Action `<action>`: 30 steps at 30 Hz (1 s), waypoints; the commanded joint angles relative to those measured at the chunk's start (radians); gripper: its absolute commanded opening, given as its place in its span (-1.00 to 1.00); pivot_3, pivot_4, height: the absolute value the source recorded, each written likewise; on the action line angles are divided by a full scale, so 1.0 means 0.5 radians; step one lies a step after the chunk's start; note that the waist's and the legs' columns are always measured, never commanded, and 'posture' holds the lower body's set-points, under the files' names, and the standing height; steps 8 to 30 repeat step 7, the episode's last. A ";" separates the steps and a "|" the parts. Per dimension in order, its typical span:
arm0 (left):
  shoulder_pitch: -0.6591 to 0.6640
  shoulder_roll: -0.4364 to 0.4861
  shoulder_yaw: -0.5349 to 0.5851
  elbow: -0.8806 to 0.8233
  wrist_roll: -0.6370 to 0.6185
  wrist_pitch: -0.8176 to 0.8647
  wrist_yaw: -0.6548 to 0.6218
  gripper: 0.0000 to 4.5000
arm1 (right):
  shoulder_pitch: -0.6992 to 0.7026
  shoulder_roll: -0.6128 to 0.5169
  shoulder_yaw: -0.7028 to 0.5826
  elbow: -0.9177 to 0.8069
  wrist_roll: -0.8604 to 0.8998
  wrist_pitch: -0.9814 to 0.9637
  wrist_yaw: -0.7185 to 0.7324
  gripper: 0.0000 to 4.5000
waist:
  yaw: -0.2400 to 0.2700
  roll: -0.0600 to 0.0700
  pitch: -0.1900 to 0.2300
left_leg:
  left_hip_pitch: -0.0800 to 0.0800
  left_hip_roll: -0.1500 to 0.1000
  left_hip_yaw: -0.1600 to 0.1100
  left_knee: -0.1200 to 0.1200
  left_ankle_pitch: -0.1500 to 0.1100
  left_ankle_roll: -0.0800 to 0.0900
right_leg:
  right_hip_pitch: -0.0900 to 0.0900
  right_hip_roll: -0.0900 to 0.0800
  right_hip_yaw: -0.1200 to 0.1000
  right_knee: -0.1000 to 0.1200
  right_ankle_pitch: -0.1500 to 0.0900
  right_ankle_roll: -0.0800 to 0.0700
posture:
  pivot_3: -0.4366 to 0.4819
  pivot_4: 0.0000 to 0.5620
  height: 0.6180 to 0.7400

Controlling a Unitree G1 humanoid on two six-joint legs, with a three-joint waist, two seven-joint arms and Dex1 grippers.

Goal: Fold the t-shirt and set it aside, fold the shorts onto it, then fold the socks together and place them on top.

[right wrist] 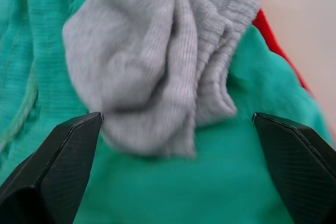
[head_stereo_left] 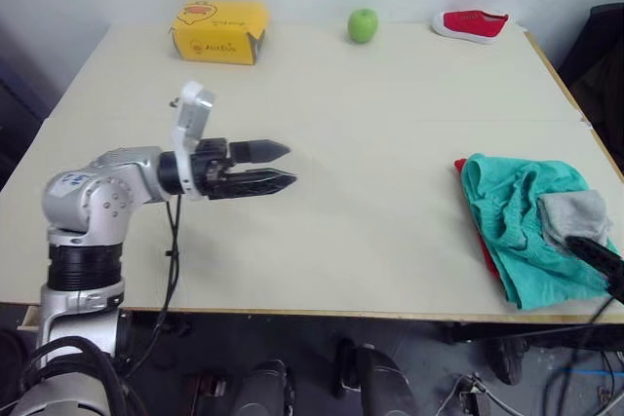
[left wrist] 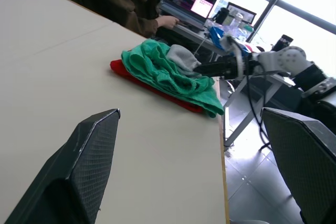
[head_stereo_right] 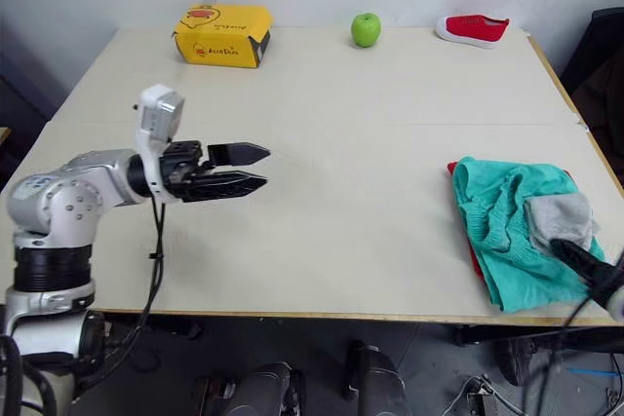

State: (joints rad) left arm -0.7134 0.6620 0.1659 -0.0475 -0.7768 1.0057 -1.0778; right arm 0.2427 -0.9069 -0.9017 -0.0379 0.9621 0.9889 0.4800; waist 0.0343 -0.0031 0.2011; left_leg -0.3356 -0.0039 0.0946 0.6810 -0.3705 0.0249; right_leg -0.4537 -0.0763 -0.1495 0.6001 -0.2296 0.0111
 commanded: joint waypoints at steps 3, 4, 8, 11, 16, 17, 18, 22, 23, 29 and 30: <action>0.159 0.315 0.230 -0.101 -0.171 0.071 -0.150 1.00 | 0.420 -0.501 -0.474 0.101 -0.349 -0.365 1.023 0.99 | -0.032 -0.002 0.001 | 0.002 0.001 0.002 -0.001 -0.001 0.001 | 0.002 0.002 0.001 -0.004 -0.001 0.004 | -0.05 -0.47 1.00; 0.195 0.367 0.259 -0.112 -0.194 0.081 -0.176 1.00 | 0.484 -0.562 -0.523 0.179 -0.430 -0.435 1.166 0.99 | -0.034 -0.004 0.002 | 0.002 0.003 0.003 -0.002 -0.003 0.000 | 0.002 0.005 0.001 -0.008 -0.001 0.004 | -0.05 -0.47 1.00; 0.309 0.531 0.313 -0.141 -0.226 0.082 -0.269 1.00 | 0.614 -0.711 -0.599 0.451 -0.679 -0.702 1.558 0.99 | -0.030 -0.010 0.005 | 0.002 0.008 0.001 -0.002 -0.004 -0.003 | 0.003 0.010 0.001 -0.013 -0.002 0.004 | -0.05 -0.47 1.00; 0.309 0.531 0.313 -0.141 -0.226 0.082 -0.269 1.00 | 0.614 -0.711 -0.599 0.451 -0.679 -0.702 1.558 0.99 | -0.030 -0.010 0.005 | 0.002 0.008 0.001 -0.002 -0.004 -0.003 | 0.003 0.010 0.001 -0.013 -0.002 0.004 | -0.05 -0.47 1.00; 0.309 0.531 0.313 -0.141 -0.226 0.082 -0.269 1.00 | 0.614 -0.711 -0.599 0.451 -0.679 -0.702 1.558 0.99 | -0.030 -0.010 0.005 | 0.002 0.008 0.001 -0.002 -0.004 -0.003 | 0.003 0.010 0.001 -0.013 -0.002 0.004 | -0.05 -0.47 1.00; 0.309 0.531 0.313 -0.141 -0.226 0.082 -0.269 1.00 | 0.614 -0.711 -0.599 0.451 -0.679 -0.702 1.558 0.99 | -0.030 -0.010 0.005 | 0.002 0.008 0.001 -0.002 -0.004 -0.003 | 0.003 0.010 0.001 -0.013 -0.002 0.004 | -0.05 -0.47 1.00; 0.309 0.531 0.313 -0.141 -0.226 0.082 -0.269 1.00 | 0.614 -0.711 -0.599 0.451 -0.679 -0.702 1.558 0.99 | -0.030 -0.010 0.005 | 0.002 0.008 0.001 -0.002 -0.004 -0.003 | 0.003 0.010 0.001 -0.013 -0.002 0.004 | -0.05 -0.47 1.00; 0.309 0.531 0.313 -0.141 -0.226 0.082 -0.269 1.00 | 0.614 -0.711 -0.599 0.451 -0.679 -0.702 1.558 0.99 | -0.030 -0.010 0.005 | 0.002 0.008 0.001 -0.002 -0.004 -0.003 | 0.003 0.010 0.001 -0.013 -0.002 0.004 | -0.05 -0.47 1.00; 0.309 0.531 0.313 -0.141 -0.226 0.082 -0.269 1.00 | 0.614 -0.711 -0.599 0.451 -0.679 -0.702 1.558 0.99 | -0.030 -0.010 0.005 | 0.002 0.008 0.001 -0.002 -0.004 -0.003 | 0.003 0.010 0.001 -0.013 -0.002 0.004 | -0.05 -0.47 1.00; 0.309 0.531 0.313 -0.141 -0.226 0.082 -0.269 1.00 | 0.614 -0.711 -0.599 0.451 -0.679 -0.702 1.558 0.99 | -0.030 -0.010 0.005 | 0.002 0.008 0.001 -0.002 -0.004 -0.003 | 0.003 0.010 0.001 -0.013 -0.002 0.004 | -0.05 -0.47 1.00; 0.309 0.531 0.313 -0.141 -0.226 0.082 -0.269 1.00 | 0.614 -0.711 -0.599 0.451 -0.679 -0.702 1.558 0.99 | -0.030 -0.010 0.005 | 0.002 0.008 0.001 -0.002 -0.004 -0.003 | 0.003 0.010 0.001 -0.013 -0.002 0.004 | -0.05 -0.47 1.00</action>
